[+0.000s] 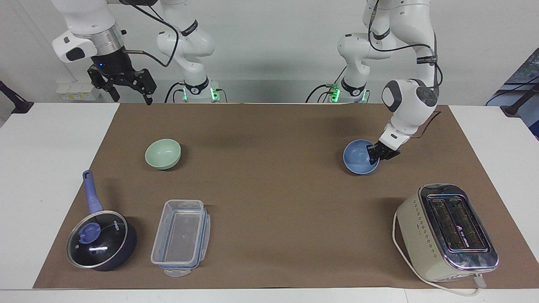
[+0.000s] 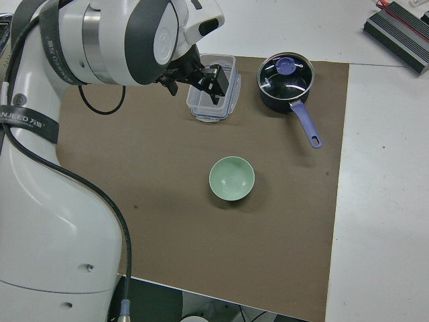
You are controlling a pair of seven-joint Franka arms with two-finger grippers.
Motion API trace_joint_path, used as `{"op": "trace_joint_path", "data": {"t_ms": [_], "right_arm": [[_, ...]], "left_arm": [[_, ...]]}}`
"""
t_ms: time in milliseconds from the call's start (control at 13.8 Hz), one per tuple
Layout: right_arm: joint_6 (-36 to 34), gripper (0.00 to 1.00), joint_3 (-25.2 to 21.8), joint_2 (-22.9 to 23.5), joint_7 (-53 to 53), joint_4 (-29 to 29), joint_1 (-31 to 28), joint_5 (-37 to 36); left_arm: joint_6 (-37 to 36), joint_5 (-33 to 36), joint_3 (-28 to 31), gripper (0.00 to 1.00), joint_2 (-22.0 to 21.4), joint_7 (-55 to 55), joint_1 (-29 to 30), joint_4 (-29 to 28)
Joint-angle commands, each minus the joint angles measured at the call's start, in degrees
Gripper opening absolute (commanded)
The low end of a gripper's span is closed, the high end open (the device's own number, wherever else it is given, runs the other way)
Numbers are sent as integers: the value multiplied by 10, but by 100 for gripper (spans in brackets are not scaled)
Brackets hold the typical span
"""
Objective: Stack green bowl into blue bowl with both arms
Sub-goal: 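Slide the blue bowl toward the table centre with the left gripper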
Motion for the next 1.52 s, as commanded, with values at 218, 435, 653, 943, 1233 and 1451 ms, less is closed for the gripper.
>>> {"op": "trace_joint_path", "data": {"t_ms": [218,435,653,943,1233,1451], "right_arm": [[-17,100,0,-8,-1,-7,-7,11],[-12,100,2,-8,-2,-6,-6,10],[-11,100,0,-8,-5,-7,-8,10],[1,100,-1,-8,-2,-8,-8,10],[2,100,-1,-7,-2,-7,-14,10],[4,100,-1,-7,2,-8,-15,10]], "left_arm": [[-83,-30,-6,0,-35,-69,-39,57],[-43,-50,-8,0,-35,-101,-126,50],[56,-51,-6,0,-22,-181,-231,18],[158,-51,-6,0,19,-253,-328,-9],[178,-50,-4,100,36,-259,-337,12],[76,-42,-2,100,43,-245,-276,72]]}}
